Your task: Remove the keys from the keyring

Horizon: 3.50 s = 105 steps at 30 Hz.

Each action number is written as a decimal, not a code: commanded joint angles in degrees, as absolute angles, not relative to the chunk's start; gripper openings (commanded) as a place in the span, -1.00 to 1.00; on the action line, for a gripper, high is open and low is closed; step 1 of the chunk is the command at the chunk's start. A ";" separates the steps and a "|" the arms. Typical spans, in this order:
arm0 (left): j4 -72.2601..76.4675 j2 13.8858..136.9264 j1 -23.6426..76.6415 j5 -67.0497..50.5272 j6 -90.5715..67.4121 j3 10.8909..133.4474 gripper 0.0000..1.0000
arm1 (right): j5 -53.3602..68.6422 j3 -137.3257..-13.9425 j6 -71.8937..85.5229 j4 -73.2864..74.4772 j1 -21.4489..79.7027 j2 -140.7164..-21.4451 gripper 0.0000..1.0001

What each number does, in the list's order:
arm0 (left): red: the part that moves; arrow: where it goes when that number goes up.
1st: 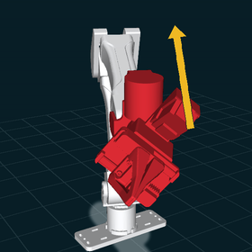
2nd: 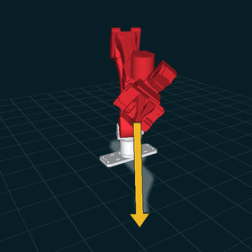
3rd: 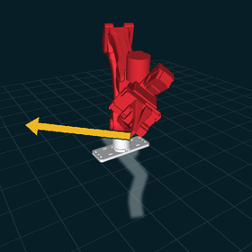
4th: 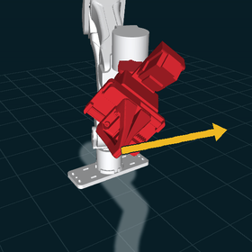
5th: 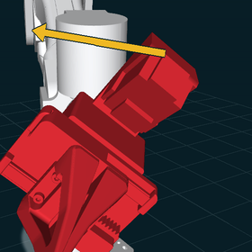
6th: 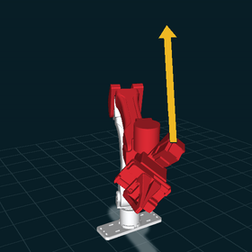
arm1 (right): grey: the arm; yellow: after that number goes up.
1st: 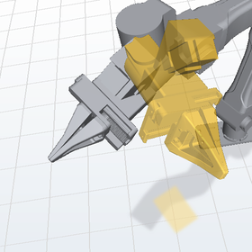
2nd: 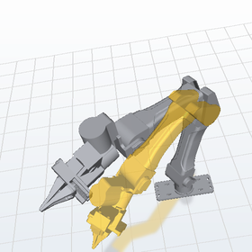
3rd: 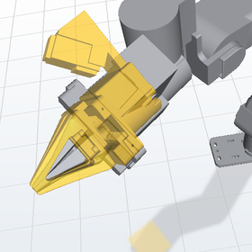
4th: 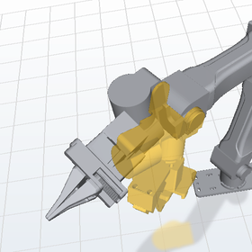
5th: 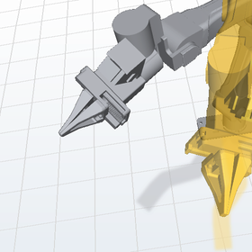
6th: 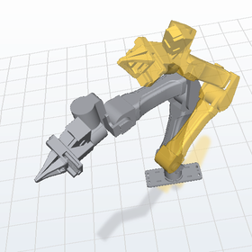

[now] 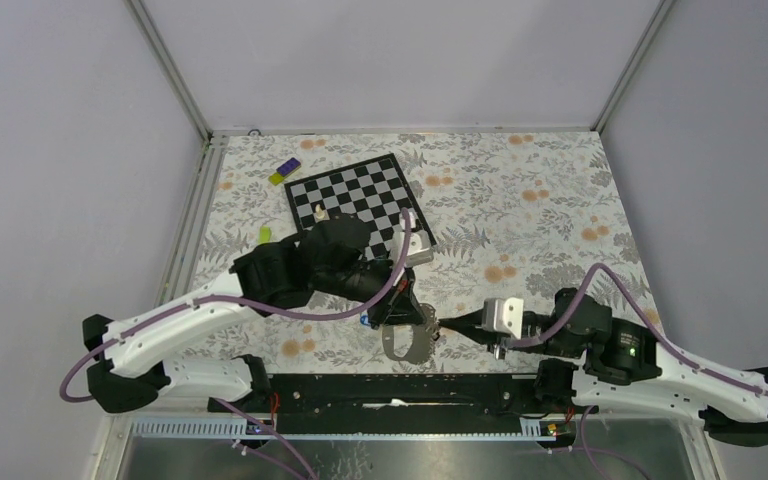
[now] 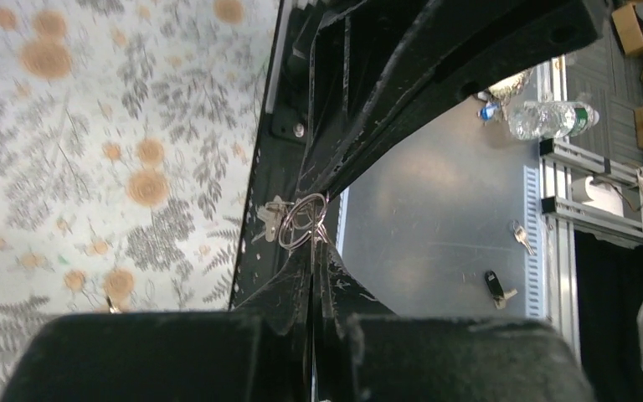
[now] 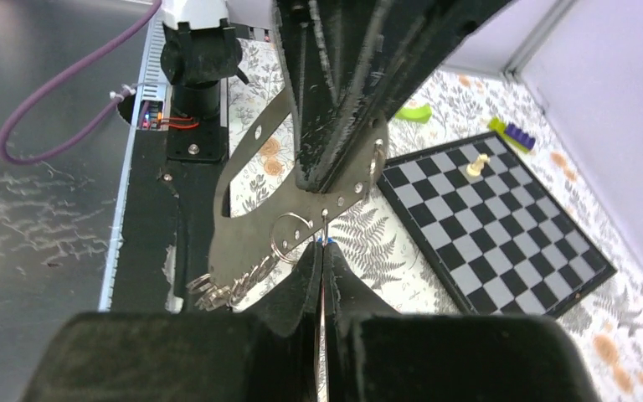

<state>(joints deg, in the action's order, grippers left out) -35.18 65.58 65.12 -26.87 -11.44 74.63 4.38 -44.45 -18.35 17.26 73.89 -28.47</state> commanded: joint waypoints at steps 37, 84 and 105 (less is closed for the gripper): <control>-54.27 73.17 60.87 -1.46 -48.02 79.26 -1.00 | -2.97 -25.37 -12.55 -8.23 73.97 -16.95 -0.11; -29.45 60.72 43.42 3.30 -89.85 64.03 -1.00 | -19.59 -28.90 -55.26 -51.00 71.05 -57.42 -0.07; -26.20 58.77 42.62 1.02 -91.12 61.25 -1.00 | -18.11 -37.93 -43.61 -30.38 66.27 -59.11 -1.00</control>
